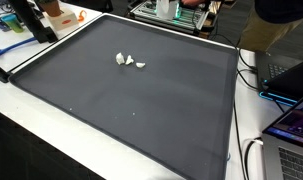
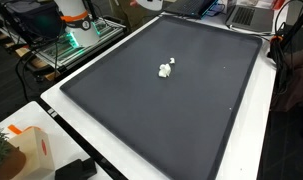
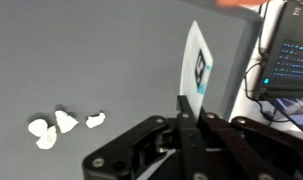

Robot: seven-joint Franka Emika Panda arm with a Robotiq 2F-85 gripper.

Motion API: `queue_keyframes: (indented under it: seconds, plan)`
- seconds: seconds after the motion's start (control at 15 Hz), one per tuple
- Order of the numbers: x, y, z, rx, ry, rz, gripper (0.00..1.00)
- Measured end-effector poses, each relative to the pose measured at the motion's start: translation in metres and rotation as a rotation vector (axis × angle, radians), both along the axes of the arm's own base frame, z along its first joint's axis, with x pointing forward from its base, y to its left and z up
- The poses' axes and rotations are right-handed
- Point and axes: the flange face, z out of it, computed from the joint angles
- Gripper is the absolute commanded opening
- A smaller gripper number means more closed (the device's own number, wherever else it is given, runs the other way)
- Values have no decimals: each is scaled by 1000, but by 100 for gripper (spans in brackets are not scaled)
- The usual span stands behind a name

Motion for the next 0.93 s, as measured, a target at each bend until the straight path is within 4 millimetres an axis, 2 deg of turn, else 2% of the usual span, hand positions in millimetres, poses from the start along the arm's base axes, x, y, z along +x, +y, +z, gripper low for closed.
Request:
queue_keyframes:
  seconds: [0.07,0.13,0.2,0.4,0.67,0.8,0.93]
  plan:
    - [-9,5,17,32,2,-13,1]
    - [-18,9,34,62,7,-33,11]
    - [-25,12,48,87,15,-58,30]
    - [-38,15,77,138,29,-140,52]
    - [-41,12,85,163,35,-194,81]
    - [-34,4,83,113,-37,-235,96]
    - [-28,-5,70,25,-96,-248,100]
